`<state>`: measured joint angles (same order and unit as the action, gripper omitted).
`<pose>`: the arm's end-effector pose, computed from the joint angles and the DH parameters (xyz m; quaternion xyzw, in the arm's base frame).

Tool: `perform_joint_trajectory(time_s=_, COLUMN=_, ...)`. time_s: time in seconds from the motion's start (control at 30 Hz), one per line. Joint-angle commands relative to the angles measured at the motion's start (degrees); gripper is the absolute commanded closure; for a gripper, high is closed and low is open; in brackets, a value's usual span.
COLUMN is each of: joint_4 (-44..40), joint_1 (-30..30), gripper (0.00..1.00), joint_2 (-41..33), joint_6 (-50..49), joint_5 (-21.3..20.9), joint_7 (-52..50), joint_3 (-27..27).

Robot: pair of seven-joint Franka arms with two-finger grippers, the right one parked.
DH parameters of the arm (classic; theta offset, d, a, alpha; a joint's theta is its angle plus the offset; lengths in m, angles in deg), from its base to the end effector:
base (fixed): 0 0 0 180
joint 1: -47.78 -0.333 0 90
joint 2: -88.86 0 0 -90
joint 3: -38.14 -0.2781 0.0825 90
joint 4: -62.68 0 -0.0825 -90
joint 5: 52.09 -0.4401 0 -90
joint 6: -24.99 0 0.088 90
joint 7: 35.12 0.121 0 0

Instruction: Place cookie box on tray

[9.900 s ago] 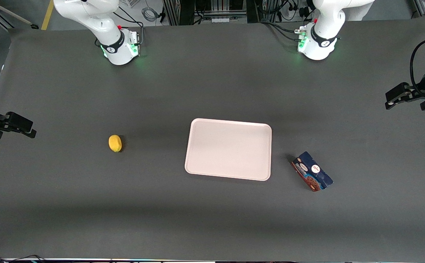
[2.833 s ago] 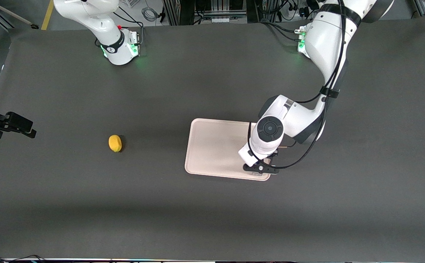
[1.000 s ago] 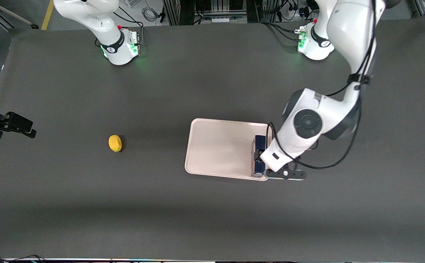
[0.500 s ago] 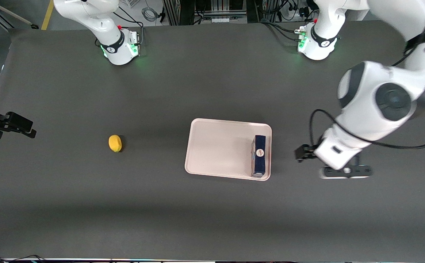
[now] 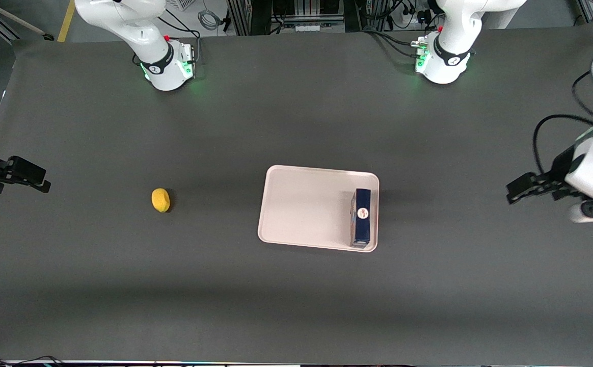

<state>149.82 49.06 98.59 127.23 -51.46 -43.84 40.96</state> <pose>0.6724 -0.0473 0.5103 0.9980 0.0417 0.0456 0.0147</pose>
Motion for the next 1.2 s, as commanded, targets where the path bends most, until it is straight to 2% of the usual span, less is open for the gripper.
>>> perform_joint_trajectory(time_s=0.0, joint_4=9.62, joint_1=-2.33, gripper=0.0, joint_2=-8.22, joint_6=0.76, joint_5=-0.01, joint_7=2.73, joint_3=0.26)
perform_joint_trajectory(time_s=0.17, joint_4=16.04, joint_1=-3.82, gripper=0.0, joint_2=-13.85, joint_6=1.64, joint_5=-0.1, joint_7=4.31, joint_3=0.52)
perform_joint_trajectory(time_s=0.27, joint_4=17.19, joint_1=-4.53, gripper=0.0, joint_2=-15.26, joint_6=0.95, joint_5=-0.1, joint_7=6.24, joint_3=0.79)
perform_joint_trajectory(time_s=0.53, joint_4=19.65, joint_1=-5.41, gripper=0.0, joint_2=-16.76, joint_6=0.67, joint_5=-0.1, joint_7=12.57, joint_3=0.96)
perform_joint_trajectory(time_s=0.63, joint_4=19.74, joint_1=-5.41, gripper=0.0, joint_2=-16.76, joint_6=0.59, joint_5=-0.36, joint_7=13.19, joint_3=1.05)
perform_joint_trajectory(time_s=0.8, joint_4=19.65, joint_1=-5.32, gripper=0.0, joint_2=-16.85, joint_6=0.41, joint_5=-3.7, joint_7=13.63, joint_3=2.1)
perform_joint_trajectory(time_s=1.17, joint_4=19.65, joint_1=-5.32, gripper=0.0, joint_2=-16.94, joint_6=0.41, joint_5=-3.79, joint_7=13.55, joint_3=2.1)
